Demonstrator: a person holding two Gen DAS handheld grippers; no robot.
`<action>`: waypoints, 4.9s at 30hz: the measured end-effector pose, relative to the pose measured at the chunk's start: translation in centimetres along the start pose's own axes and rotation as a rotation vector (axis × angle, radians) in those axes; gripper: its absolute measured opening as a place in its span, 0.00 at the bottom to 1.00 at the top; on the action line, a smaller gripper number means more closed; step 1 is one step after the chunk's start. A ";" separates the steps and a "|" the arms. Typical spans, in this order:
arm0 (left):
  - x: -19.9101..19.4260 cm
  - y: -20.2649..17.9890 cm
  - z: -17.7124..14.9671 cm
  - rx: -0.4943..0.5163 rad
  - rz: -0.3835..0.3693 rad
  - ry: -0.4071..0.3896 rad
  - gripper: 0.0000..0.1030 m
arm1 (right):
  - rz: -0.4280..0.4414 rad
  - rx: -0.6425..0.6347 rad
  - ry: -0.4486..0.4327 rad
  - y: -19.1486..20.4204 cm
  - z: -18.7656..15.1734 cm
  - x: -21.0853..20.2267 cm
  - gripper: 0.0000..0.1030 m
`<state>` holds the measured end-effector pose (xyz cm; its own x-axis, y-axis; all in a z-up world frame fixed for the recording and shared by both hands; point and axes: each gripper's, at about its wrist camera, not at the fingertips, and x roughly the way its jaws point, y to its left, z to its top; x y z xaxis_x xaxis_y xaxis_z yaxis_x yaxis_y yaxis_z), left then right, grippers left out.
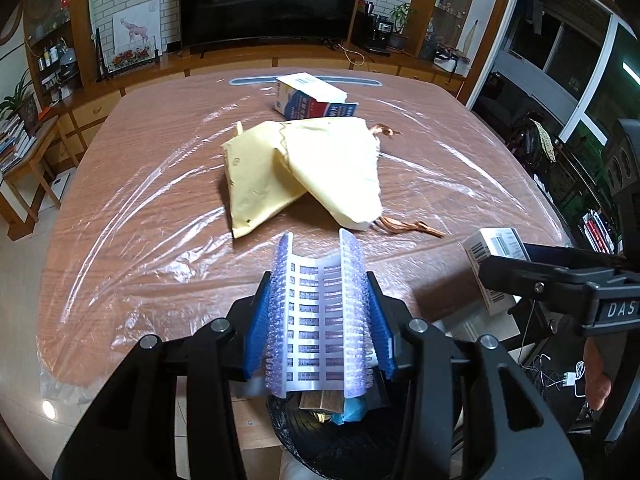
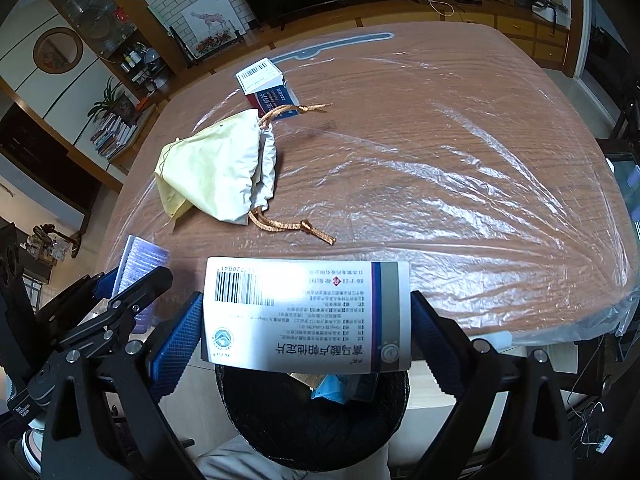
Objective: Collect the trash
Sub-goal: 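Carry the medicine box and lavender roller over the black bin with both tools, then open both tools to drop the medicine box and lavender roller into the bin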
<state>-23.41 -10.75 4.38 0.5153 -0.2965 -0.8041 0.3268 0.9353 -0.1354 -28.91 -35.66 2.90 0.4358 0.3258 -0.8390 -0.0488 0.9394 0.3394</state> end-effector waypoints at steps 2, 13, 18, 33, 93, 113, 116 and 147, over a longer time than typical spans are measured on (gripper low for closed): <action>-0.1 -0.4 -0.3 0.003 0.000 0.003 0.44 | 0.004 -0.004 -0.001 -0.1 -0.3 -0.2 0.92; -0.8 -2.3 -1.5 0.020 -0.005 0.008 0.44 | 0.033 -0.036 -0.008 -0.7 -2.0 -1.6 0.92; -1.1 -3.0 -2.3 0.031 -0.007 0.015 0.44 | 0.043 -0.051 -0.002 -0.9 -2.9 -2.2 0.92; -1.7 -4.3 -4.7 0.044 -0.008 0.042 0.44 | 0.067 -0.092 0.028 -1.2 -5.9 -3.1 0.92; 5.1 -5.0 -12.1 0.128 0.049 0.297 0.44 | -0.032 -0.195 0.228 -1.6 -10.8 5.1 0.92; 7.9 -5.0 -12.6 0.160 0.070 0.344 0.44 | -0.073 -0.203 0.243 -1.6 -10.5 7.8 0.92; 8.3 -4.9 -12.7 0.168 0.071 0.352 0.44 | -0.077 -0.199 0.245 -1.7 -10.5 8.1 0.92; 9.8 -4.7 -12.7 0.194 0.044 0.346 0.76 | -0.097 -0.129 0.289 -3.8 -10.4 9.8 0.93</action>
<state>-29.93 -15.56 -10.24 0.2459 -0.1432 -0.9587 0.4713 0.8819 -0.0109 -33.78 -34.93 -11.04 0.1716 0.2336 -0.9571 -0.1410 0.9673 0.2108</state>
